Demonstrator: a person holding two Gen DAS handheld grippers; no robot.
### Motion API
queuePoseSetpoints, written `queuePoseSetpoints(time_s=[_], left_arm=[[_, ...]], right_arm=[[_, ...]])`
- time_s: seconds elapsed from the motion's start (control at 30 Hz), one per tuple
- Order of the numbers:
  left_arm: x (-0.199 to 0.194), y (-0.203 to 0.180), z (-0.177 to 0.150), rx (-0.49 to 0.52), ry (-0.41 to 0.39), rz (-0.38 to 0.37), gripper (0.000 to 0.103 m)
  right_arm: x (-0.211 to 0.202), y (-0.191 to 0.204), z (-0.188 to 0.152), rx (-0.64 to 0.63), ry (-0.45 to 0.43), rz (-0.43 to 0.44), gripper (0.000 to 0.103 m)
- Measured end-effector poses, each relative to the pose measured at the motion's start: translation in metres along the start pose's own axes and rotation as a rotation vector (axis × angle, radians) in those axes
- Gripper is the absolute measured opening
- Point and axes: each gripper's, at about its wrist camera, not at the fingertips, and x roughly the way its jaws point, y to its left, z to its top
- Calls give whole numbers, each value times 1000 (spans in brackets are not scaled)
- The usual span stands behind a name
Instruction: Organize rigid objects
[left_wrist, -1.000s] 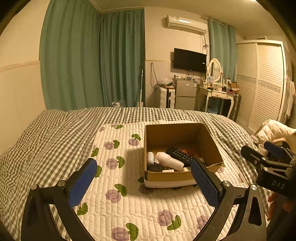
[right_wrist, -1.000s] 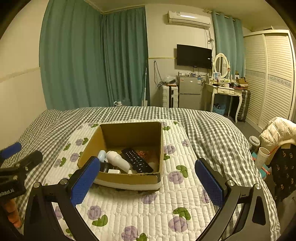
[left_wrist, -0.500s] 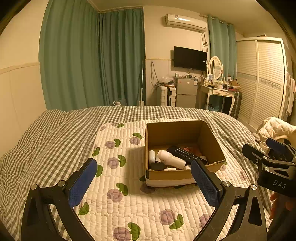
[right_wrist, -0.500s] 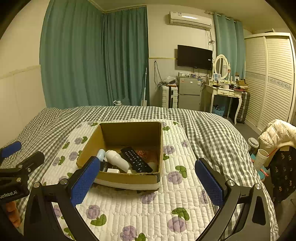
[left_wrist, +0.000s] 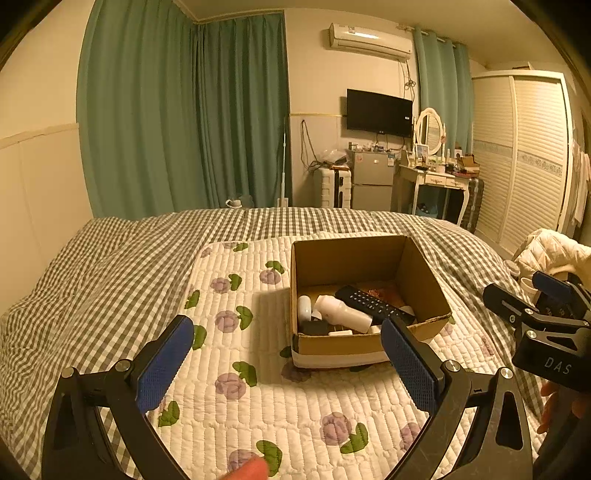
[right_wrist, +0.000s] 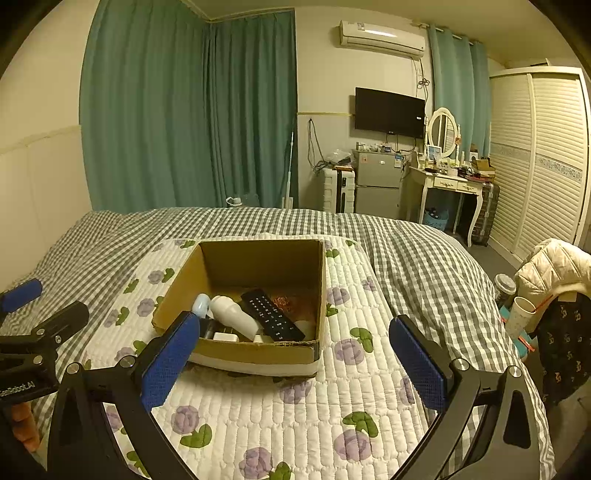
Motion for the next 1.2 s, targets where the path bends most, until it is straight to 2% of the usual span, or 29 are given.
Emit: queuePoseSetpoints(time_s=[1.2], left_arm=[[3, -2, -6, 32, 4, 18, 103]], right_arm=[[5, 0, -6, 2, 13, -3, 103]])
